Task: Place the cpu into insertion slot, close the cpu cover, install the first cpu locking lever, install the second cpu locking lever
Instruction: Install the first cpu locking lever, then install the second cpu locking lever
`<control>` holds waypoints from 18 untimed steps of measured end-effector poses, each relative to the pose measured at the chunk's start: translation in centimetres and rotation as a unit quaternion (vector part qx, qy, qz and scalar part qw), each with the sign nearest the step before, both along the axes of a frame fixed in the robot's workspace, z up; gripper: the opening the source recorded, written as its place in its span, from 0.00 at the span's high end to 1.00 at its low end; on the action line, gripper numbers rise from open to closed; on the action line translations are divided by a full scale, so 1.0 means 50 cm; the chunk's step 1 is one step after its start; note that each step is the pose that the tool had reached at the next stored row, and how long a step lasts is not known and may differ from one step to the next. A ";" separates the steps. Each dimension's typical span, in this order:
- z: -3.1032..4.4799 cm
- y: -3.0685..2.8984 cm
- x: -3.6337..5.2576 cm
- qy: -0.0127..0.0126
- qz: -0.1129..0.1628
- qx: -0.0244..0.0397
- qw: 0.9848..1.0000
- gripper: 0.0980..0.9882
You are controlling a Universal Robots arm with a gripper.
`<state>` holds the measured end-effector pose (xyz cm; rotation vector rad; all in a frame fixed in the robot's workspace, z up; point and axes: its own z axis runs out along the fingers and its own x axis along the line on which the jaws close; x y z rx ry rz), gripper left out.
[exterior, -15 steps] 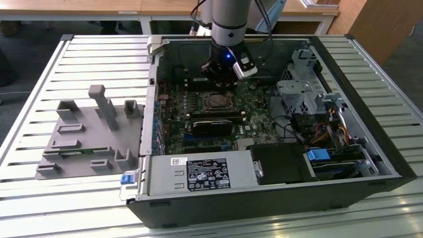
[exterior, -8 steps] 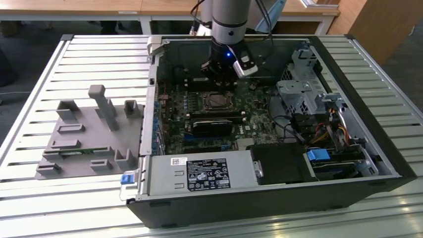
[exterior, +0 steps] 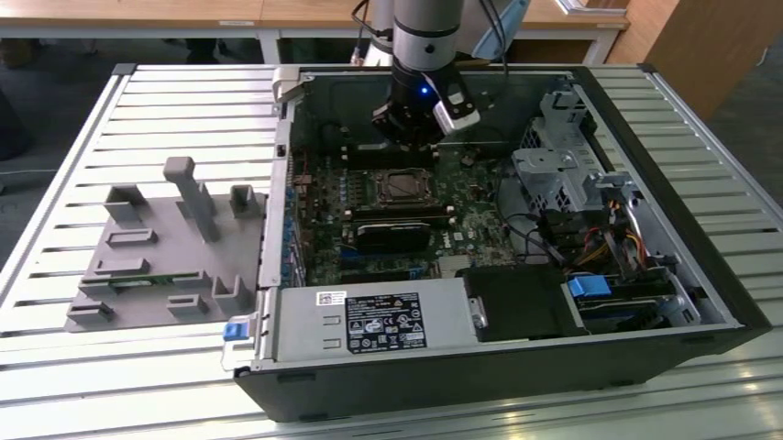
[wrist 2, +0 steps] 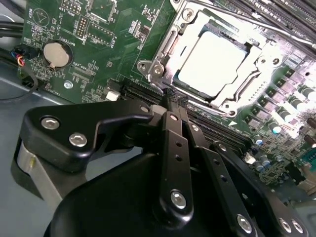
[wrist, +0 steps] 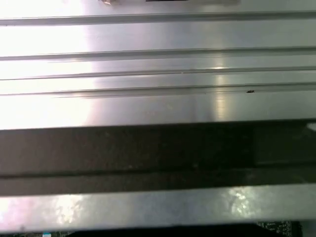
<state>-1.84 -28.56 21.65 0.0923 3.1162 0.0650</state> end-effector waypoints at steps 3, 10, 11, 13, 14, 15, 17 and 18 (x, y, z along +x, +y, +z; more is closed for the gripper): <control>0.000 -0.002 0.000 0.000 0.000 0.000 1.000 0.99; 0.000 -0.006 0.000 0.000 0.000 0.000 1.000 0.99; 0.000 -0.007 0.001 0.000 0.000 0.000 1.000 0.99; 0.000 -0.008 0.001 0.000 0.000 0.000 1.000 0.99; 0.000 -0.008 0.001 0.000 0.000 0.000 1.000 0.99; 0.000 -0.009 0.001 0.000 0.000 0.000 1.000 0.99; 0.000 -0.010 0.001 0.000 0.000 0.000 1.000 0.99; 0.000 -0.011 0.001 0.000 0.000 0.000 1.000 0.99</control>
